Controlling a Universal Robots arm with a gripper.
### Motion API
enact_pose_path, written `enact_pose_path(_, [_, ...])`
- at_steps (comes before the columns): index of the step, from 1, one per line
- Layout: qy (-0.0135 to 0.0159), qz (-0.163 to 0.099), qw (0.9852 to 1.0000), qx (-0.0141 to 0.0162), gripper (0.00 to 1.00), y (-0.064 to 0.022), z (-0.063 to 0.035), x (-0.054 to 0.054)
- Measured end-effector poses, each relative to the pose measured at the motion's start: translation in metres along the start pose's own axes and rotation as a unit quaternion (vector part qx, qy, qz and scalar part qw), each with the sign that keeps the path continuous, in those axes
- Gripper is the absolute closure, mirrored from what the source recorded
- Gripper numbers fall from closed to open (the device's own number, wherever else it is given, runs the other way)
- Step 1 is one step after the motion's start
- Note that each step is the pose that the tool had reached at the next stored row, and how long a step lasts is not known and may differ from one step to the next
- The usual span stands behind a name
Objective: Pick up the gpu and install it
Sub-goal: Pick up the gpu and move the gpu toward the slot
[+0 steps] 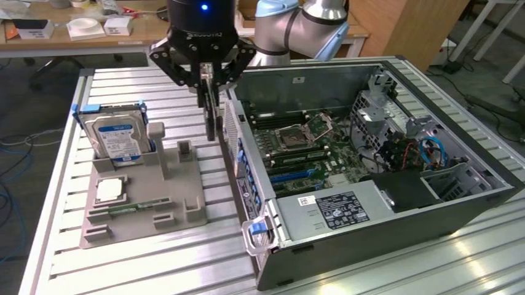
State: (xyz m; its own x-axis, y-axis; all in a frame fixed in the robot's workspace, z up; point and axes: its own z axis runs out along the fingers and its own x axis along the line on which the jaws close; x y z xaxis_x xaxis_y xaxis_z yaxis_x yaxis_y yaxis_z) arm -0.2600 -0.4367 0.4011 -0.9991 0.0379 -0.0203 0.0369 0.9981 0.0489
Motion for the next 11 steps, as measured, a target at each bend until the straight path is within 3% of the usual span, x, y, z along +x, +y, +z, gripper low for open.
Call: enact_pose_path(11, [0.0001,0.0,1.0,0.0001,0.73,0.0015,0.0008,-0.042])
